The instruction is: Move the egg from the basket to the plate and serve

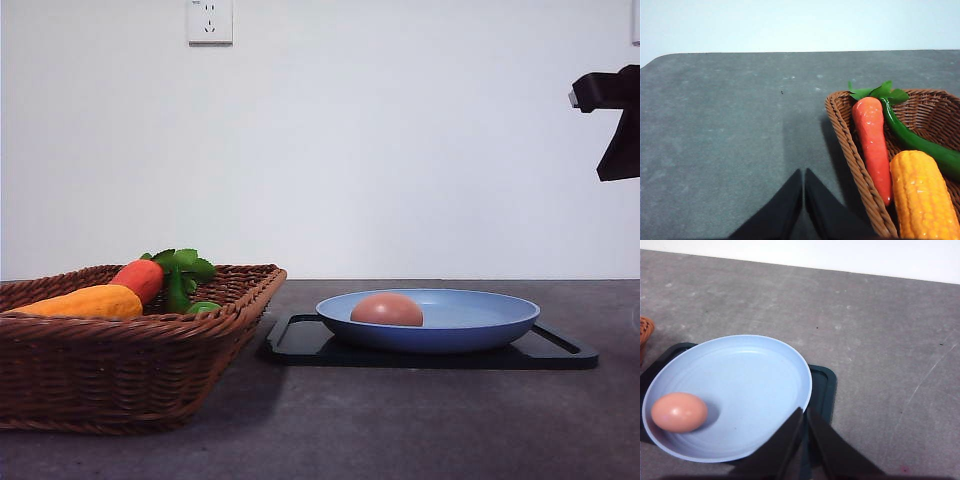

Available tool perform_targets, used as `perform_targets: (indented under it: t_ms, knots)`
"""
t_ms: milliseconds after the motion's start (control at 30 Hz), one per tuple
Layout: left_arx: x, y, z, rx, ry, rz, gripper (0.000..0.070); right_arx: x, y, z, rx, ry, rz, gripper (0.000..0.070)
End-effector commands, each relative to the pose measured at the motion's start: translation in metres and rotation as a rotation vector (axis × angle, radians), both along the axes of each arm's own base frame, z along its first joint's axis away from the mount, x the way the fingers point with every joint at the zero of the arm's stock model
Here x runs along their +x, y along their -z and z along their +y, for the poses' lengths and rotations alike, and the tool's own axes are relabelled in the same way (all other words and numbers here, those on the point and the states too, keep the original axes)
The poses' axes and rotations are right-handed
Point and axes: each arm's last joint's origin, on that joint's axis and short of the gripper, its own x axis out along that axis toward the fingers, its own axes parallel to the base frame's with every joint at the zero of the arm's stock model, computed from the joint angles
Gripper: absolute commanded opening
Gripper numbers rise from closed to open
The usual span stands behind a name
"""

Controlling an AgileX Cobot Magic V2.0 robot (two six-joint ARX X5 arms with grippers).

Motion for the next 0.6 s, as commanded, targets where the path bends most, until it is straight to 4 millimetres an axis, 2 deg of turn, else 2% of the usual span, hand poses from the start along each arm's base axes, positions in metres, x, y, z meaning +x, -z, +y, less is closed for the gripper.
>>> perform_targets:
  t_ms: [0,133,367,567]
  knots:
    - [0.001,0.010,0.000,-0.004,-0.005,0.030,0.0000,-0.005,-0.003,-0.004,-0.003,0.030,-0.028,0.0000]
    - [0.001,0.010,0.000,-0.004,-0.005,0.030,0.0000,-0.016,-0.001,-0.018,0.009,0.076,-0.098,0.0000]
    - [0.001,0.010,0.000,-0.004,-0.005,0.031,0.0000,-0.035,0.025,-0.042,0.077,0.078,-0.228,0.0000]
    - [0.001,0.010,0.000,-0.004,-0.005,0.031,0.0000,-0.041,0.040,-0.053,0.076,0.070,-0.289,0.0000]
